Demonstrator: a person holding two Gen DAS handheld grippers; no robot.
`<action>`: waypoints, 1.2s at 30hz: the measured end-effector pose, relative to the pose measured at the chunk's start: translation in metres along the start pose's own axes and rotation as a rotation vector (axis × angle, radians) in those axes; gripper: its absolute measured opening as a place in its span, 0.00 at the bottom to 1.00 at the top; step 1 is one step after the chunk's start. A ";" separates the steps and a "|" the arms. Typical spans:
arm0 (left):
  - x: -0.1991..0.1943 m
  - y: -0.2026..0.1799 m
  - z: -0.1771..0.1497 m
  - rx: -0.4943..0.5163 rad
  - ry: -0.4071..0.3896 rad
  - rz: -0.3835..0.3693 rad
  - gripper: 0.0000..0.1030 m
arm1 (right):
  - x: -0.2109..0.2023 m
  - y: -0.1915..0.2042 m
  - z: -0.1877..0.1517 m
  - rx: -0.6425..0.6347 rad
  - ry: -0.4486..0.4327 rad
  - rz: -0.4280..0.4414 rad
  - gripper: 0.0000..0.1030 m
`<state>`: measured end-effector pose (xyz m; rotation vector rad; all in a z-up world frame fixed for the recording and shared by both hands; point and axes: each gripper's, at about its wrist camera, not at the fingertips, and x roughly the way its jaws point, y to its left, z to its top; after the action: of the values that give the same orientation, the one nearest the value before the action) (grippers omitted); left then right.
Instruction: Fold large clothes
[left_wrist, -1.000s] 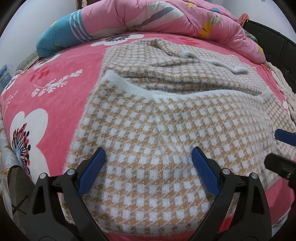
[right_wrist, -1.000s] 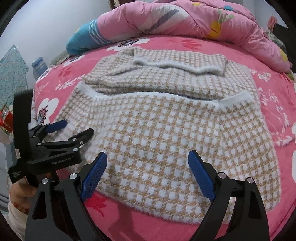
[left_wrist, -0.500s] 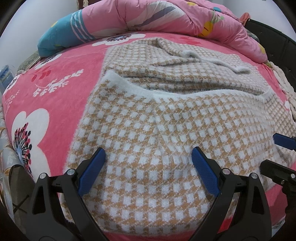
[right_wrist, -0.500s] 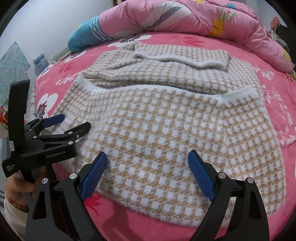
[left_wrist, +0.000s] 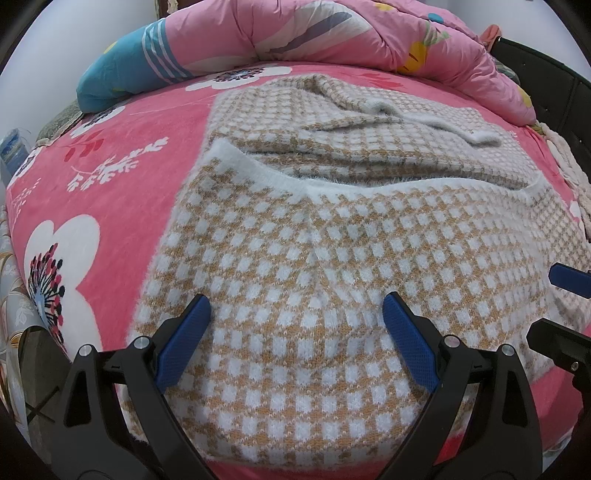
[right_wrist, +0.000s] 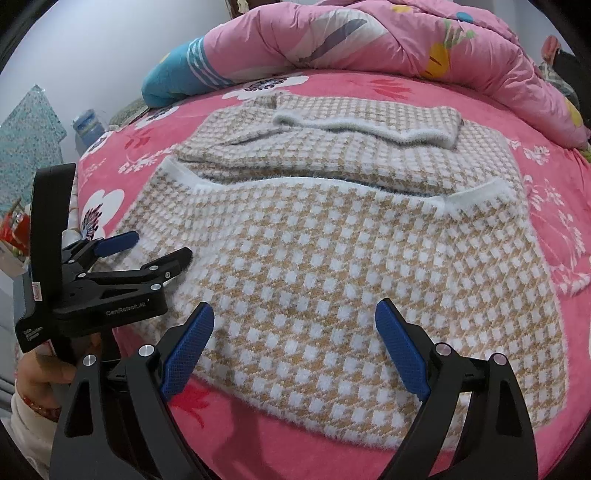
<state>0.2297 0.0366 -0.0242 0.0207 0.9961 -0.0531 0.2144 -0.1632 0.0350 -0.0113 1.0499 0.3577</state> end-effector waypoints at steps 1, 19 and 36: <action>0.000 0.000 0.000 0.001 0.000 0.000 0.88 | 0.000 0.000 0.000 -0.001 -0.001 0.000 0.84; 0.000 -0.002 0.001 -0.003 0.000 0.003 0.89 | 0.002 0.007 0.002 -0.011 -0.003 0.006 0.84; -0.018 0.015 -0.001 -0.033 -0.098 -0.047 0.89 | 0.002 0.005 0.003 0.004 -0.025 0.025 0.84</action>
<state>0.2201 0.0525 -0.0098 -0.0355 0.8999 -0.0799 0.2166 -0.1576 0.0354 0.0098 1.0268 0.3776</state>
